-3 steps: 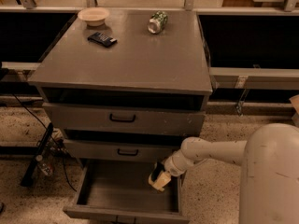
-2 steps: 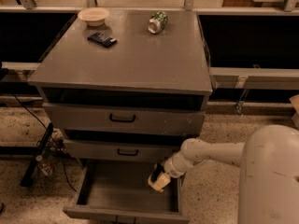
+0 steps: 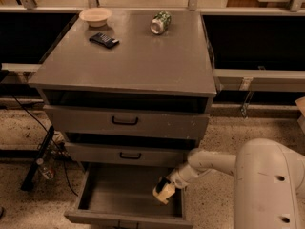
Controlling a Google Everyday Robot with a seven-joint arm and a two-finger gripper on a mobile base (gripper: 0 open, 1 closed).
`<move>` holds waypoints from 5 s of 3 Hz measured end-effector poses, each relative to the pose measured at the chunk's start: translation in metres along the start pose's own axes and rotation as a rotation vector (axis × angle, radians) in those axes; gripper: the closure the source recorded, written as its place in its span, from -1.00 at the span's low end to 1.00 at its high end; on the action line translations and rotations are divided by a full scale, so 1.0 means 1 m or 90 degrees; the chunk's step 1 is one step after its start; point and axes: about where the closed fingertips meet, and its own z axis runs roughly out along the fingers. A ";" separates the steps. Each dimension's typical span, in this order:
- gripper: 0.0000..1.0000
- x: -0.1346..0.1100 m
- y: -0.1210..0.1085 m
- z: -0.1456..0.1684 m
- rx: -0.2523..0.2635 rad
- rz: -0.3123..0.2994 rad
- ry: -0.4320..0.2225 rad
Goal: Place sponge into bottom drawer
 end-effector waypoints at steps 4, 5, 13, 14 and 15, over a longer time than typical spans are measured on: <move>1.00 0.009 0.030 -0.009 0.048 0.003 -0.014; 1.00 0.003 0.019 -0.003 0.102 -0.001 -0.028; 1.00 0.020 -0.032 0.113 0.061 0.084 -0.108; 1.00 0.030 -0.036 0.130 0.053 0.102 -0.098; 1.00 0.042 -0.039 0.152 0.052 0.128 -0.076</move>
Offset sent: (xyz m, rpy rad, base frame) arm -0.0385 -0.0127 0.0376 -0.0111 -0.0414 -0.0210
